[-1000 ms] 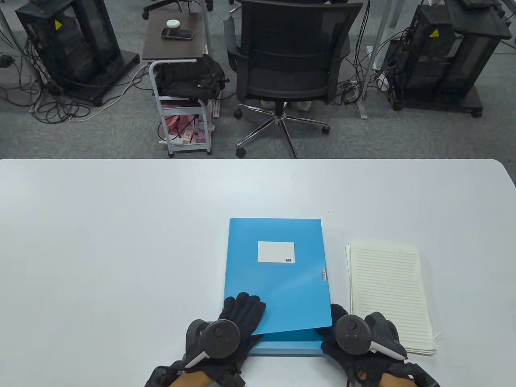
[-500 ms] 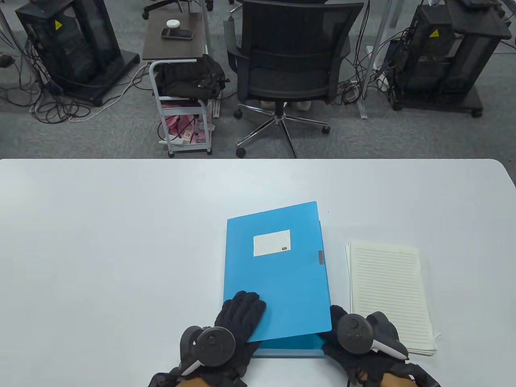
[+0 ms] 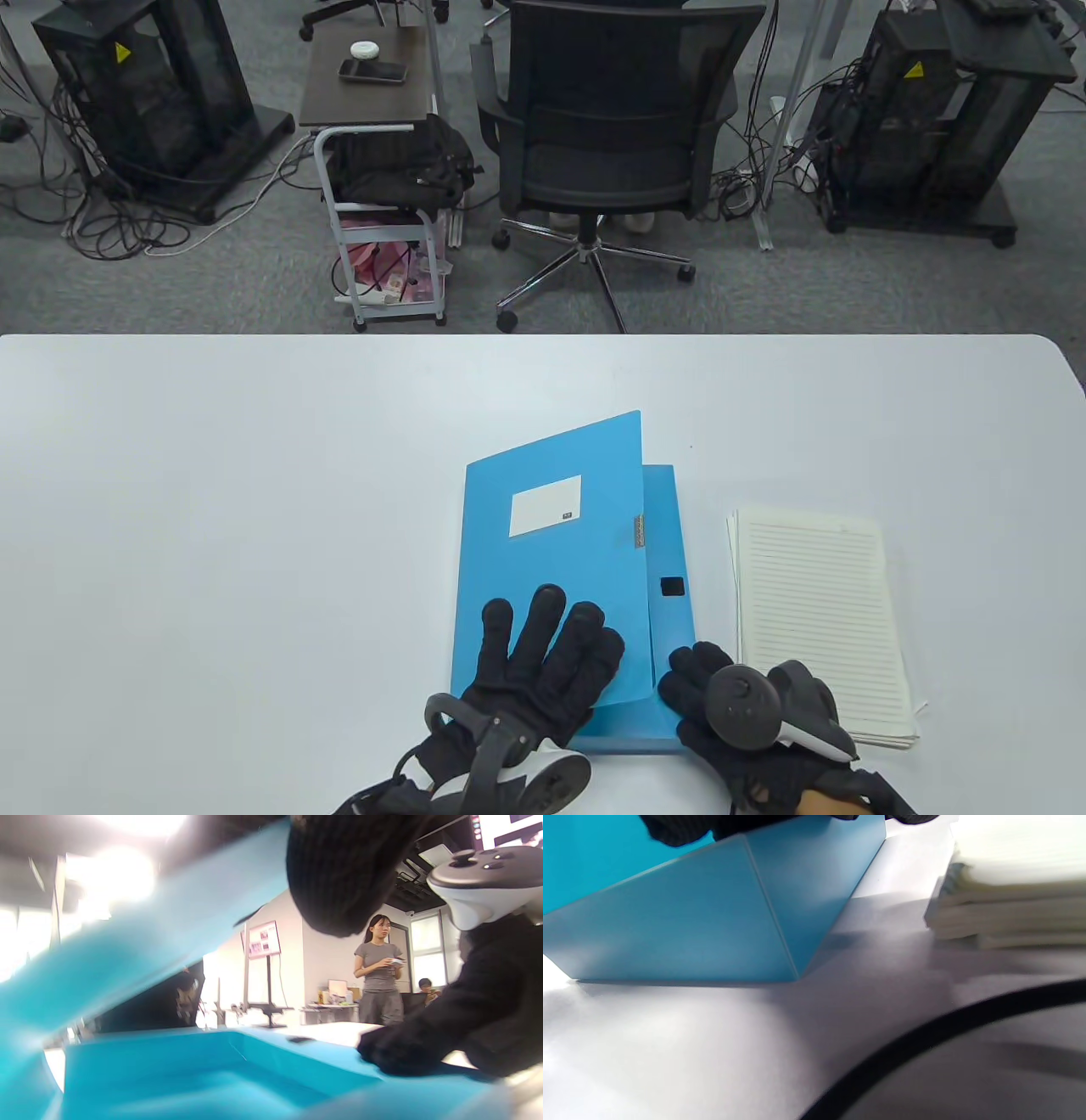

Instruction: Insert papers into file box

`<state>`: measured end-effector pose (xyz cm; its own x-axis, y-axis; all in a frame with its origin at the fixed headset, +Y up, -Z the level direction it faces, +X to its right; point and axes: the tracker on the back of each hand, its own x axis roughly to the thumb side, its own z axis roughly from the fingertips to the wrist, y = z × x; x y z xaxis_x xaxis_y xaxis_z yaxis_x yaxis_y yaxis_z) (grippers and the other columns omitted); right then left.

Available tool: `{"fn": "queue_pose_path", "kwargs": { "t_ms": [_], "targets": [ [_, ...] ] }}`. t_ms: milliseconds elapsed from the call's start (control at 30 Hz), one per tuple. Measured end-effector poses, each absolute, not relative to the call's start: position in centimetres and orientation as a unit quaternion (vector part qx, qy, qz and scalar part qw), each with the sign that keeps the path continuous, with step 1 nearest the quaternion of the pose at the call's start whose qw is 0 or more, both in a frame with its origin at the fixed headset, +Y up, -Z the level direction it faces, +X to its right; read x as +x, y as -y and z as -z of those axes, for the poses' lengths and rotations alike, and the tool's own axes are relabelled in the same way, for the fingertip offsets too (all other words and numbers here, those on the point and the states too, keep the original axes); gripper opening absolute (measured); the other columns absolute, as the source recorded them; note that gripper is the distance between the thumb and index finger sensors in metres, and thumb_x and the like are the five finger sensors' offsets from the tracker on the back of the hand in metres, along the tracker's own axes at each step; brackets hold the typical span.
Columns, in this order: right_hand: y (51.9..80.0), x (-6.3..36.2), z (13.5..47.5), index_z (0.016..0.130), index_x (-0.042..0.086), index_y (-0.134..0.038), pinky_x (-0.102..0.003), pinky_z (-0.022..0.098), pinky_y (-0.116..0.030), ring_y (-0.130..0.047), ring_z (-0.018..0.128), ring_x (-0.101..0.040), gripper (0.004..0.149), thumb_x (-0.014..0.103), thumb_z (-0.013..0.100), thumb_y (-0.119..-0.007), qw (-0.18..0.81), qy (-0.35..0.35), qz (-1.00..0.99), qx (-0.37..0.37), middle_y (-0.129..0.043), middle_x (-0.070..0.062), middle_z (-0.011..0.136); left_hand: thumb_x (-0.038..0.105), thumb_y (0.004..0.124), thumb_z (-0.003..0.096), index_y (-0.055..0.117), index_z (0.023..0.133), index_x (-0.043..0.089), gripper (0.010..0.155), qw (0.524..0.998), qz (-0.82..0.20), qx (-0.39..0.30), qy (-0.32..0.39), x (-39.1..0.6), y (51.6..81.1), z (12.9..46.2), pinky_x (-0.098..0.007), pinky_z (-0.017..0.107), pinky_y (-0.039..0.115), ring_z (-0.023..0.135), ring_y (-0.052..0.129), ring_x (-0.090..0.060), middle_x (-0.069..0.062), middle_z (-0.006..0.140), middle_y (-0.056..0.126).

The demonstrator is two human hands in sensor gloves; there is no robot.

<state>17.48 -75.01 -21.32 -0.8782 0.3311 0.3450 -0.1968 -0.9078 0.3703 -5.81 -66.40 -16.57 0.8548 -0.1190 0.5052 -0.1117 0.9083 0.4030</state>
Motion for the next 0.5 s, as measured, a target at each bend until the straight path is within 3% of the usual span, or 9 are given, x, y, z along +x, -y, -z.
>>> {"fn": "queue_pose_path", "kwargs": {
  "t_ms": [100, 200, 267, 333, 400, 500],
  "targets": [
    [75.0, 17.4, 21.3, 0.094, 0.029, -0.048, -0.054, 0.075, -0.045, -0.031, 0.102, -0.029, 0.053, 0.043, 0.044, -0.060, 0.135, -0.168, -0.954, 0.208, -0.036, 0.005, 0.107, 0.044, 0.086, 0.0413, -0.002, 0.101, 0.038, 0.106, 0.923, 0.055, 0.276, 0.262, -6.0, 64.9, 15.6, -0.064, 0.077, 0.004, 0.114, 0.011, -0.030, 0.005, 0.109, -0.012],
    [75.0, 17.5, 21.3, 0.094, 0.029, -0.048, -0.054, 0.075, -0.043, -0.031, 0.102, -0.029, 0.053, 0.043, 0.044, -0.060, 0.137, -0.170, -0.954, 0.208, -0.036, 0.005, 0.107, 0.040, 0.087, 0.0418, -0.009, 0.096, 0.040, 0.110, 0.912, 0.099, 0.313, 0.245, -6.7, 63.5, 14.8, -0.057, 0.074, -0.008, 0.107, -0.011, -0.024, 0.006, 0.105, -0.019],
    [74.9, 17.5, 21.3, 0.094, 0.029, -0.047, -0.054, 0.075, -0.043, -0.030, 0.102, -0.029, 0.053, 0.042, 0.044, -0.060, 0.135, -0.171, -0.953, 0.209, -0.035, 0.005, 0.107, 0.038, 0.089, 0.0402, 0.001, 0.100, 0.047, 0.107, 0.912, 0.157, 0.323, 0.201, -7.3, 62.9, 14.5, -0.054, 0.071, -0.014, 0.102, -0.020, -0.019, 0.011, 0.105, -0.020],
    [74.9, 17.5, 21.4, 0.094, 0.029, -0.047, -0.054, 0.075, -0.042, -0.030, 0.102, -0.029, 0.053, 0.042, 0.044, -0.061, 0.137, -0.172, -0.953, 0.209, -0.035, 0.005, 0.107, 0.037, 0.092, 0.0370, 0.022, 0.104, 0.052, 0.098, 0.905, 0.266, 0.317, 0.102, -8.1, 62.2, 14.7, -0.054, 0.070, -0.015, 0.102, -0.020, -0.018, 0.013, 0.107, -0.017],
    [74.9, 17.4, 21.4, 0.094, 0.029, -0.047, -0.054, 0.075, -0.042, -0.030, 0.102, -0.029, 0.053, 0.042, 0.044, -0.060, 0.135, -0.172, -0.953, 0.210, -0.035, 0.005, 0.107, 0.038, 0.092, 0.0372, 0.034, 0.106, 0.052, 0.090, 0.906, 0.329, 0.265, 0.016, -8.9, 61.8, 15.2, -0.055, 0.068, -0.015, 0.107, -0.014, -0.018, 0.013, 0.115, -0.002],
    [74.9, 17.4, 21.4, 0.094, 0.029, -0.047, -0.054, 0.075, -0.042, -0.030, 0.102, -0.029, 0.053, 0.042, 0.044, -0.060, 0.133, -0.173, -0.953, 0.211, -0.035, 0.005, 0.107, 0.035, 0.091, 0.0381, 0.047, 0.105, 0.049, 0.081, 0.923, 0.328, 0.195, -0.046, -10.4, 62.1, 16.8, -0.055, 0.069, -0.013, 0.113, -0.001, -0.016, 0.014, 0.120, 0.017]
  ]
}}
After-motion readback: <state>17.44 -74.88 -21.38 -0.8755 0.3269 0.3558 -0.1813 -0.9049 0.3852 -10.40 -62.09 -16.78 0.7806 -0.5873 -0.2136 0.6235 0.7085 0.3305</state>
